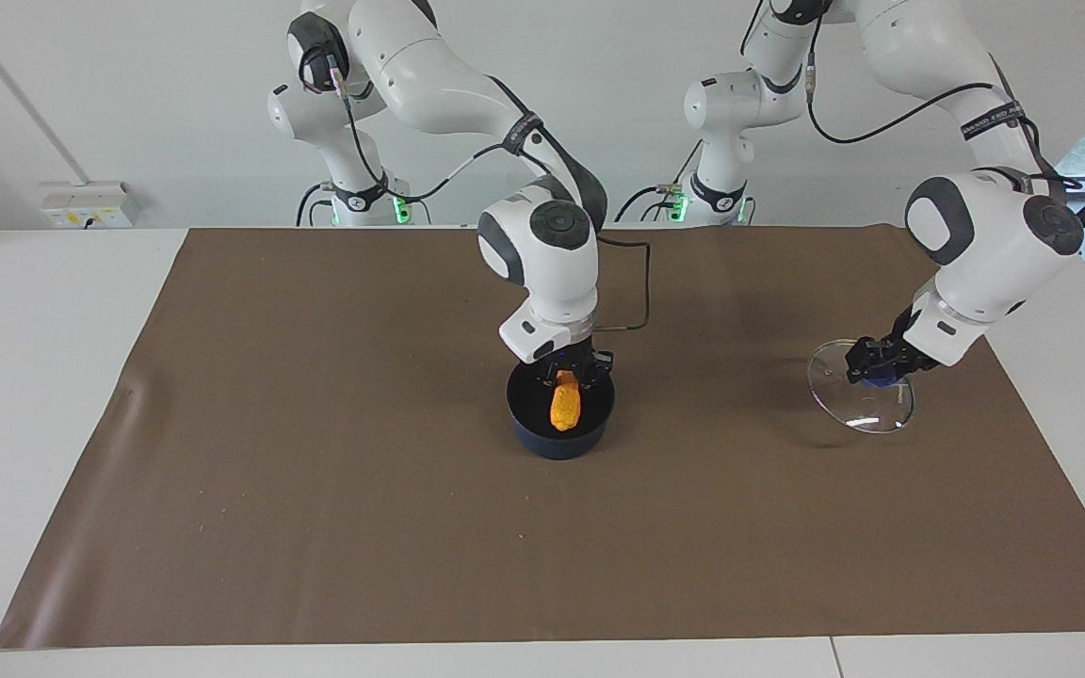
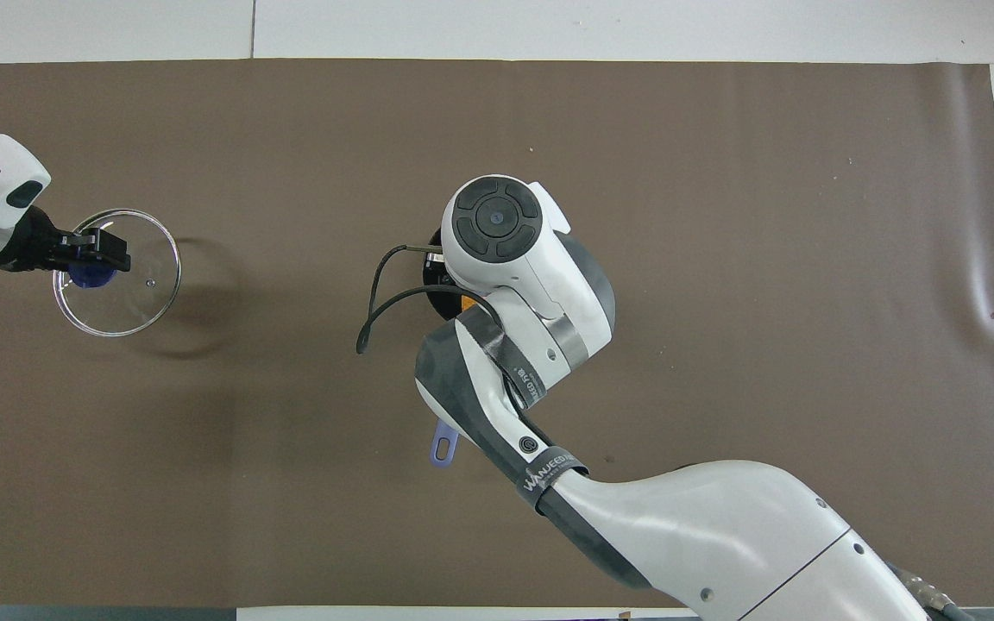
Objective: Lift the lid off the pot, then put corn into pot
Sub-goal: 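Lower the corn into the black pot with the right gripper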
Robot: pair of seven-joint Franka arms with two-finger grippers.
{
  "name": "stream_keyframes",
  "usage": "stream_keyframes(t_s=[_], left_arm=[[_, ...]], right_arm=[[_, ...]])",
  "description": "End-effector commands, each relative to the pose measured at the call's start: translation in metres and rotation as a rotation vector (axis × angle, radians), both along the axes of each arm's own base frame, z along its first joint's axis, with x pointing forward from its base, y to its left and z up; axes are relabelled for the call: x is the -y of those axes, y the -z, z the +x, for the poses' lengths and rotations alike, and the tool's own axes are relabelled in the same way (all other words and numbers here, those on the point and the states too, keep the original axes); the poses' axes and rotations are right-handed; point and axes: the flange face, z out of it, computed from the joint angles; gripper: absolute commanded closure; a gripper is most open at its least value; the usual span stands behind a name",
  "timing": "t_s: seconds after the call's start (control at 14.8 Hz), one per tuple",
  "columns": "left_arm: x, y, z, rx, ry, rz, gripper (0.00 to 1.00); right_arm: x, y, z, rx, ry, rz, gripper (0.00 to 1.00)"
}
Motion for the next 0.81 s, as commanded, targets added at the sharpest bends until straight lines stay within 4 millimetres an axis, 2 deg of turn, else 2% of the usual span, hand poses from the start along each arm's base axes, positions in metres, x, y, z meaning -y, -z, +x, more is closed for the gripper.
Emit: stream_keyframes(t_s=[0.0,0.07,0.13,0.2,0.27,0.47,0.54,0.61,0.74], left_arm=[[-0.008,0.006,-0.027,0.034,0.012,0.036,0.98],[-0.011,0.013,-0.031,0.022,0.027,0.06,0.98],[-0.011,0.019,-0.033,0.026,0.025,0.064,0.98],[-0.011,0.023,-0.036,0.024,0.025,0.065,0.98],[-0.011,0.027,-0.039,0.015,0.027,0.066,0.98],[-0.015,0.043,-0.045,0.0,0.018,0.064,0.98],[-0.015,0.05,-0.048,0.002,0.014,0.065,0.98],[-0.016,0.056,-0.051,-0.002,0.011,0.064,0.98],[-0.019,0.061,-0.055,0.001,0.001,0.065,0.98]], right_arm=[[0.012,-0.001,-0.003,0.002,0.028,0.011,1.0],[0.012,-0.001,-0.003,-0.002,0.027,0.008,0.84],[0.014,-0.005,0.0,0.003,0.027,0.005,0.01],[0.016,-0.01,0.003,0.011,0.024,-0.005,0.0],[0.018,-0.027,0.011,0.032,0.017,-0.022,0.0],[0.048,-0.058,0.031,0.038,0.025,-0.05,0.0],[0.066,-0.081,0.035,0.051,-0.004,-0.053,0.0],[0.091,-0.096,0.041,0.05,-0.032,-0.061,0.0],[0.164,-0.131,0.053,0.018,-0.123,-0.094,0.0]])
